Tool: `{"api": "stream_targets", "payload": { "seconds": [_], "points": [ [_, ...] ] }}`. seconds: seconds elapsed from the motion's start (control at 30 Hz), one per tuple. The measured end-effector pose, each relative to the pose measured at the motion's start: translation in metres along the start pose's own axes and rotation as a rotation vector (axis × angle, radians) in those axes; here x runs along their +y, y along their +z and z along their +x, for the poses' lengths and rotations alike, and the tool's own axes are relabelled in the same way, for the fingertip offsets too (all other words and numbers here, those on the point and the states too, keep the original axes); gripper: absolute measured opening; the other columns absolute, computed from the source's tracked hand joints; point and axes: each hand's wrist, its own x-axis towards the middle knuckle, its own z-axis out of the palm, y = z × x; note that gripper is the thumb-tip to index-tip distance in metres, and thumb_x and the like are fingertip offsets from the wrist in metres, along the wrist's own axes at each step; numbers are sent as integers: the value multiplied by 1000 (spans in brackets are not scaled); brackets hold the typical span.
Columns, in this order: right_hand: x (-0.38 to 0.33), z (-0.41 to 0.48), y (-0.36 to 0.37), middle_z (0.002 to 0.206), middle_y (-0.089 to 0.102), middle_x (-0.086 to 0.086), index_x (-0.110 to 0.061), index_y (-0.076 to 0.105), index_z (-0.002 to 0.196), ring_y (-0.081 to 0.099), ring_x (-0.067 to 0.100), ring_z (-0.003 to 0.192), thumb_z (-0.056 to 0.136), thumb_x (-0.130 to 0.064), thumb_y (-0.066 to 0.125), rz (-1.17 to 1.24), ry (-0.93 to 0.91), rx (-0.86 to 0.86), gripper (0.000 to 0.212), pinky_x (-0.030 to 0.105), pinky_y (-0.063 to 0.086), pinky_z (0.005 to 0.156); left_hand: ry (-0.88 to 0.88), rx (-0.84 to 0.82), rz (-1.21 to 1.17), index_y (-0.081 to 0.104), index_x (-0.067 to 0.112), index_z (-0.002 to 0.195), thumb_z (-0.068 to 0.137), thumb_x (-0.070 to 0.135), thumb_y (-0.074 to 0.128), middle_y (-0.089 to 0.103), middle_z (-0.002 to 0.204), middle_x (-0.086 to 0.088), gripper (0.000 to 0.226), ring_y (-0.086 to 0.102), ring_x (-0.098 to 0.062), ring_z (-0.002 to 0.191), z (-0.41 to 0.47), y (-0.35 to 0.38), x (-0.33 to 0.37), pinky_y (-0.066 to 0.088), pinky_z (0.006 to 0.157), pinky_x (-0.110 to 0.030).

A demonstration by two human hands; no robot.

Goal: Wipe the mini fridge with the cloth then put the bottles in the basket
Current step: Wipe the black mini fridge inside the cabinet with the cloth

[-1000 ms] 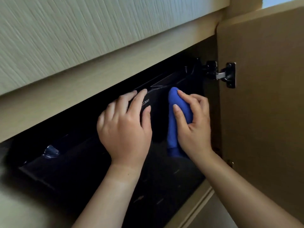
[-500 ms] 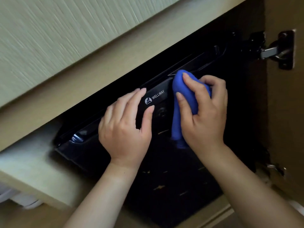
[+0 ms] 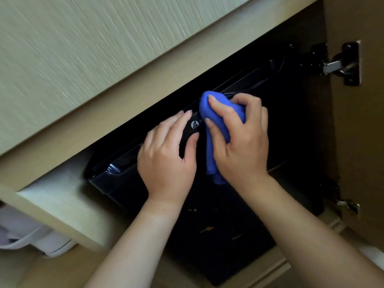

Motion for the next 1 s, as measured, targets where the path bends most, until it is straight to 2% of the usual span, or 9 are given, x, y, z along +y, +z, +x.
{"api": "stream_targets", "payload": {
  "seconds": [0.1,0.17,0.27,0.37,0.47,0.6,0.8,1.0],
  "points": [
    [8,-13,-3,111,54,18,-15,61,115,48,28,94,91,-25,58,0,-79,-63,27,19,34,79,78,-116,-22,56,16,132,89,22,57,57,132,3,43,54,-15,117,-2,-11,-9,43,92,-33],
    [20,-18,-11,110,54,19,-17,58,116,49,30,92,91,-25,57,-25,-90,-82,26,20,34,81,83,-129,-3,56,16,131,89,21,59,58,130,3,43,53,-14,117,-6,-21,-16,42,90,-32],
    [21,-15,-17,112,53,18,-15,61,118,49,30,94,91,-26,57,-54,-9,-82,29,16,29,78,29,-80,54,60,18,126,89,26,60,61,123,3,37,55,-16,110,-17,-32,-31,41,87,-33],
    [0,-14,-9,114,52,16,-15,62,119,47,27,95,90,-26,57,-40,38,-54,31,14,28,79,32,-31,90,62,17,124,91,25,60,60,125,1,34,56,-18,113,-31,-35,-40,41,87,-34],
    [-18,-27,4,114,52,17,-13,63,118,46,25,97,90,-25,60,-28,-54,-104,31,18,32,83,32,10,85,61,15,125,91,21,59,60,125,-2,34,55,-20,119,-38,-30,-40,40,86,-34],
    [-7,-38,5,114,52,16,-16,62,118,46,28,98,89,-23,62,-59,-172,-126,29,20,32,87,18,64,69,64,14,122,91,22,58,63,105,-5,32,57,-23,114,-38,-24,-39,38,81,-34],
    [-13,-19,4,113,52,21,-13,63,118,47,31,94,91,-23,58,-66,-33,10,29,9,25,84,19,99,42,65,13,120,92,20,60,60,93,-5,30,59,-24,113,-39,-22,-40,43,77,-36],
    [-14,-33,8,113,54,19,-11,65,116,46,28,98,89,-21,61,-55,-185,-90,28,13,26,90,0,55,18,64,13,121,92,21,58,60,96,-6,31,58,-26,114,-37,-26,-38,42,79,-37]
  ]
}}
